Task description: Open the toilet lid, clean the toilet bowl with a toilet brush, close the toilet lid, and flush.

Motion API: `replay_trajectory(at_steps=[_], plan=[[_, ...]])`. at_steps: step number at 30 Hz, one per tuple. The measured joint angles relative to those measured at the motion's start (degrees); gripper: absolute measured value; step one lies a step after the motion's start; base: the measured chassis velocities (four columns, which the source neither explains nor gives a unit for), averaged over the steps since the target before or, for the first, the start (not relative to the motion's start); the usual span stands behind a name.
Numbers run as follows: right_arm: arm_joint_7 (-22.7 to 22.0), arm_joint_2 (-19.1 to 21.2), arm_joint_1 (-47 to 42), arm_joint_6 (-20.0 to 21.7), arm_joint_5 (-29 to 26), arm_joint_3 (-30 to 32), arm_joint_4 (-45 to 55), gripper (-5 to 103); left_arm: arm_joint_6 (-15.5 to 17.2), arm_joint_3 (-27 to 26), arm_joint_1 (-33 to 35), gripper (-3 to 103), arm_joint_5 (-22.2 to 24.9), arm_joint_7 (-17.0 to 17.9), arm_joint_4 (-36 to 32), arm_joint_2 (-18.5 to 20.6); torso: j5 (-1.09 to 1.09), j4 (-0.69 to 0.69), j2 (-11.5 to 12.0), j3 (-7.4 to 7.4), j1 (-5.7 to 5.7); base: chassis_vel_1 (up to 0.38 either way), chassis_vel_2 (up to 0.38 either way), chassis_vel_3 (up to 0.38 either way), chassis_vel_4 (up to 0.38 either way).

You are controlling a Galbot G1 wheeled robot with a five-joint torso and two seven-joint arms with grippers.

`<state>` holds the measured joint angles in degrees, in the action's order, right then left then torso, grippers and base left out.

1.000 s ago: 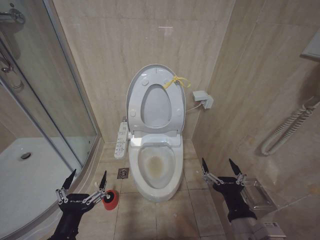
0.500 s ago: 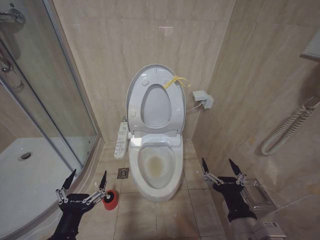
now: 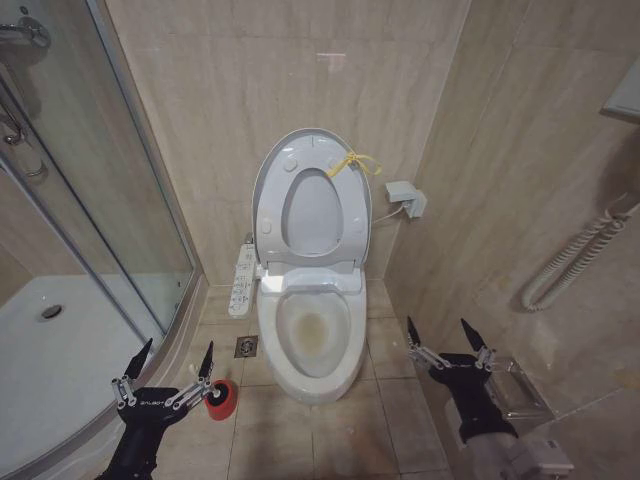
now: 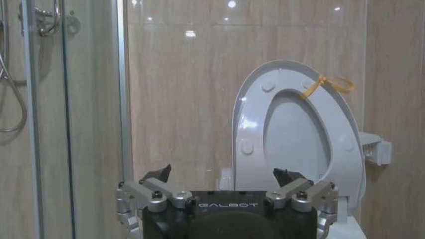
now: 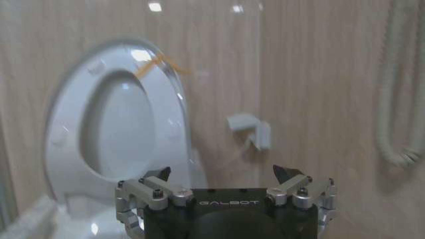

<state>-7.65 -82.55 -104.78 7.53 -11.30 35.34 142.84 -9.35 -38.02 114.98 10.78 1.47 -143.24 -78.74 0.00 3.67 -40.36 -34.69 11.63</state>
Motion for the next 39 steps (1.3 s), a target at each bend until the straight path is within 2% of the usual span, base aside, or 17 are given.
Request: replay_trajectory(at_steps=[1, 3, 6, 9, 10, 12, 14, 21, 23, 24, 25, 28, 39], plan=[[0.0, 0.0, 0.0, 0.0, 0.0, 0.0, 0.0, 100, 0.0, 0.0, 0.0, 100, 0.0, 0.0, 0.0, 0.0, 0.00, 0.00, 0.0, 0.00, 0.00, 0.000, 0.000, 0.000, 0.000], [1.3, -0.4, 0.5, 3.3, -2.0, 3.5, -0.3, 100, 0.0, 0.0, 0.0, 100, 0.0, 0.0, 0.0, 0.0, 0.01, 0.00, 0.0, 0.00, 0.00, 0.000, 0.000, 0.000, 0.000], [1.9, -0.4, 1.0, 4.6, -3.5, 5.1, -0.3, 100, 0.0, 0.0, 0.0, 100, 0.0, 0.0, 0.0, 0.0, 0.00, 0.01, 0.0, 0.00, 0.00, 0.000, 0.000, 0.000, 0.000], [4.2, -0.6, 2.7, 10.1, -9.8, 11.1, -0.9, 100, 0.0, 0.0, 0.0, 100, 0.0, 0.0, 0.0, 0.0, 0.00, 0.00, 0.0, 0.00, 0.00, 0.000, 0.000, 0.000, 0.000], [4.2, -0.6, 2.7, 10.1, -9.8, 11.1, -0.9, 100, 0.0, 0.0, 0.0, 100, 0.0, 0.0, 0.0, 0.0, 0.00, 0.00, 0.0, 0.00, 0.00, 0.000, 0.000, 0.000, 0.000], [5.6, -0.7, 3.6, 13.3, -13.5, 14.6, -1.2, 100, 0.0, 0.0, 0.0, 100, 0.0, 0.0, 0.0, 0.0, 0.01, 0.00, 0.0, 0.00, 0.00, 0.000, 0.000, 0.000, 0.000], [5.8, -0.8, 3.8, 13.8, -14.0, 15.1, -1.3, 100, 0.0, 0.0, 0.0, 100, 0.0, 0.0, 0.0, 0.0, 0.01, 0.00, 0.0, 0.00, 0.00, 0.000, 0.000, 0.000, 0.000], [6.1, -0.8, 3.9, 14.1, -14.7, 15.0, -1.3, 100, 0.0, 0.0, 0.0, 100, 0.0, 0.0, 0.0, 0.0, 0.00, 0.01, 0.0, 0.00, 0.00, 0.000, 0.000, 0.000, 0.000], [6.6, -0.8, 4.2, 14.0, -16.0, 13.7, -1.3, 100, 0.0, 0.0, 0.0, 100, 0.0, 0.0, 0.0, 0.0, -0.01, 0.03, 0.0, 0.00, 0.00, 0.000, 0.000, 0.000, 0.000], [7.8, -0.7, 4.5, 13.5, -18.1, 10.9, -1.2, 100, 0.0, 0.0, 0.0, 100, 0.0, 0.0, 0.0, 0.0, 0.02, -0.01, 0.0, 0.00, 0.00, 0.000, 0.000, 0.000, 0.000], [8.4, -0.5, 4.8, 13.1, -19.3, 9.4, -1.2, 100, 0.0, 0.0, 0.0, 100, 0.0, 0.0, 0.0, 0.0, 0.00, 0.01, 0.0, 0.00, 0.00, 0.000, 0.000, 0.000, 0.000], [9.1, 0.4, 5.8, 12.4, -20.1, 8.1, -1.6, 100, 0.0, 0.0, 0.0, 100, 0.0, 0.0, 0.0, 0.0, -0.02, -0.01, 0.0, 0.00, 0.00, 0.000, 0.000, 0.000, 0.000], [8.1, 5.3, 11.6, 7.2, -19.6, 9.8, -7.5, 100, 0.0, 0.0, 0.0, 100, 0.0, 0.0, 0.0, 0.0, 0.00, 0.00, 0.0, 0.00, 0.00, 0.000, 0.000, 0.000, 0.000]])
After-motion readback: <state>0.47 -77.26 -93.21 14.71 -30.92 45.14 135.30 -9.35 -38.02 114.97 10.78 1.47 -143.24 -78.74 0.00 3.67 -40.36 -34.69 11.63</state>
